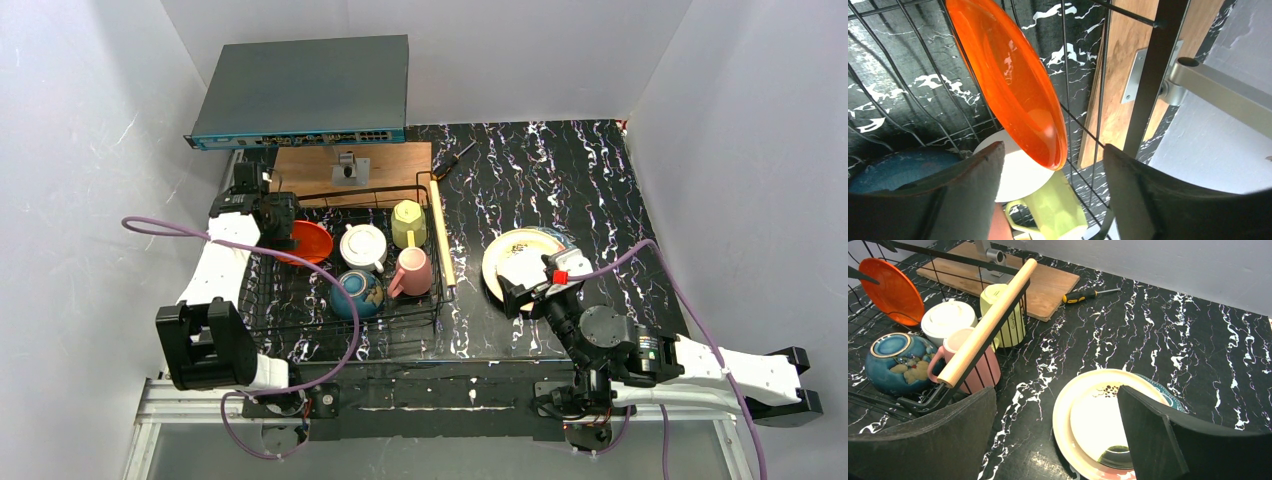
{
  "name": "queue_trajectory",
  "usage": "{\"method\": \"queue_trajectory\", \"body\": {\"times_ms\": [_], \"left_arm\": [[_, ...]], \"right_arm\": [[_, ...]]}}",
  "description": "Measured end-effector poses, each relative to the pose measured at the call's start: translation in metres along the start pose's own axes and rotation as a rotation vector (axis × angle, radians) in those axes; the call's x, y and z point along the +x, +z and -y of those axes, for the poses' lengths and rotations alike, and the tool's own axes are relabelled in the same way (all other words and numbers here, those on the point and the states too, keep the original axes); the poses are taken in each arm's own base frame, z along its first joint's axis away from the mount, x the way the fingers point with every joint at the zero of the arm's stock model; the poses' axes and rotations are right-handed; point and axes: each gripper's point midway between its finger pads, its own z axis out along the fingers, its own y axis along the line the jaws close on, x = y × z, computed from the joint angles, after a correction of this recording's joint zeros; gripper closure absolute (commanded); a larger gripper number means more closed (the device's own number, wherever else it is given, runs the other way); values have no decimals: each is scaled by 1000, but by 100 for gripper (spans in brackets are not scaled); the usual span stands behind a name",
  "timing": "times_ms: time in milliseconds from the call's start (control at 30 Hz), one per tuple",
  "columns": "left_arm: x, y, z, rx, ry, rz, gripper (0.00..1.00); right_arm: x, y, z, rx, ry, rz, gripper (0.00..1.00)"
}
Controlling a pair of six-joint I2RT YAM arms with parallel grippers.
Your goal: Load the mixed dishes into the dish rack
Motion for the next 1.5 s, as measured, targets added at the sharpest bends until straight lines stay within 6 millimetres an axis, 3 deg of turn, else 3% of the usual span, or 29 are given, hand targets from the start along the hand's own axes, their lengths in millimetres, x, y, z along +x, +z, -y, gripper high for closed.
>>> {"method": "queue_trajectory", "body": {"times_ms": [167,333,500,700,833,933,1067,1333,1500], "left_arm": [[2,-9,-4,-2,5,-22,3],[7,-37,6,64,57,-59,2],[19,-85,21,228,185,-131,2],[53,-151,27,602,382,-270,2],[73,-185,29,807,573,-344,2],[88,-199,29,895,694,-416,2],[116,-211,17,960,836,-536,2],[187,-252,-35,1083,1113,-753,2],[206,-264,-49,1130,1174,-815,2]], "right_arm": [[0,0,0,0,0,-1,2],[9,3,-4,10,-18,-33,2],[25,6,2,51,-15,-103,2],[50,18,49,236,120,-239,2],[87,24,91,398,281,-399,2],[119,29,110,461,442,-535,2],[150,30,107,435,701,-653,3],[169,26,107,432,959,-649,17],[186,14,118,493,1028,-628,22]]}}
